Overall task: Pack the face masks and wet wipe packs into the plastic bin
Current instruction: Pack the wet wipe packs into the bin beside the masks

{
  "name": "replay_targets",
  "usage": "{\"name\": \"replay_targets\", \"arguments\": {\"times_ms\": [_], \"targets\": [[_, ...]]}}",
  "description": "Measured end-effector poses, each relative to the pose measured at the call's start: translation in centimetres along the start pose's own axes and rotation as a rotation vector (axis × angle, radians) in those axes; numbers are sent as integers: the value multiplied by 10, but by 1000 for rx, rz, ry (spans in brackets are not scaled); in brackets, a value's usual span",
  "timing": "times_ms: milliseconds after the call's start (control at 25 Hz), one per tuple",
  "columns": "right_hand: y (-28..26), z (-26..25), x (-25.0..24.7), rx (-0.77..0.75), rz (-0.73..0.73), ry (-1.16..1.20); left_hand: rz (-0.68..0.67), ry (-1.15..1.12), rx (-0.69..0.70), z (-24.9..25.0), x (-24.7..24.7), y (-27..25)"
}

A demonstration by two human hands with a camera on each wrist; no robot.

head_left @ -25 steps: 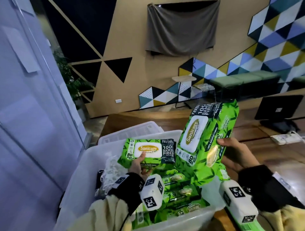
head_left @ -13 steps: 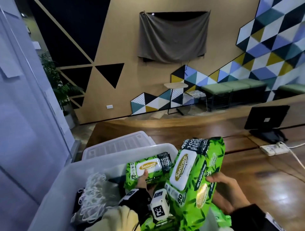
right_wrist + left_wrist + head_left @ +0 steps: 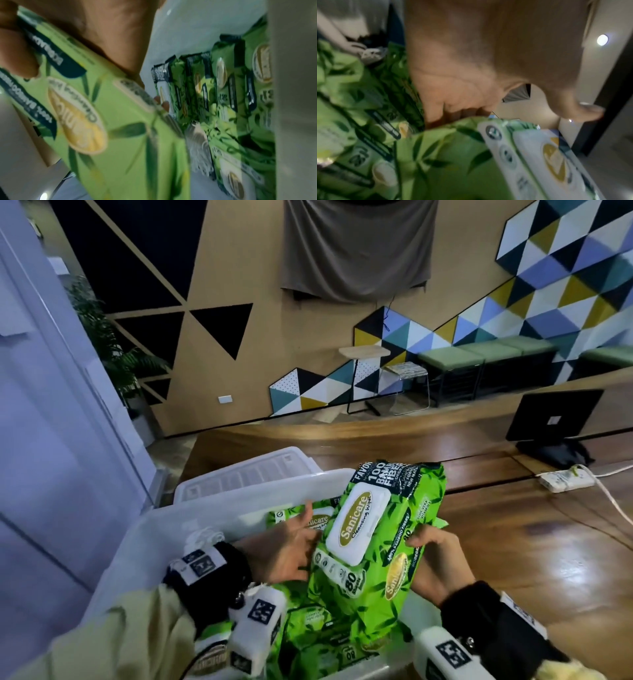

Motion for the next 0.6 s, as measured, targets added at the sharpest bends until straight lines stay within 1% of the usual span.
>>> {"name": "replay_targets", "arguments": {"times_ms": [40, 80, 120, 200, 280, 320, 400, 480, 520, 600], "targets": [[3, 5, 5, 0, -10, 16, -40, 48, 37, 2, 1, -8], [6, 12, 8, -1, -4, 29, -51, 84, 60, 4, -2, -13], [7, 19, 13, 9, 1, 44, -28, 123, 70, 5, -4, -20], [11, 36, 25, 43, -42, 51, 74, 238, 99, 2, -17, -28], [14, 51, 30, 72, -30, -4, 53, 303, 125, -2, -24, -34], [18, 59, 27, 75, 34, -42, 82, 277, 131, -1, -21, -32], [18, 67, 17, 111, 182, -147, 96, 287, 156, 0, -17, -32], [10, 70, 9, 134, 299, -291, 97, 400, 150, 0, -20, -34], [-1, 66, 7, 113, 358, -349, 81, 479, 144, 0, -21, -33], [-27, 51, 2, 71, 369, -465, 119, 652, 142, 4, -26, -27]]}}
Point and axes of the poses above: each hand's wrist, its own y-axis towards the middle knuckle, its own x-axis out of the palm, z = x × y, the point moved 2 cm from there along y, towards the middle knuckle, and after that the axes turned 10 degrees about x, right-handed, at the moved point
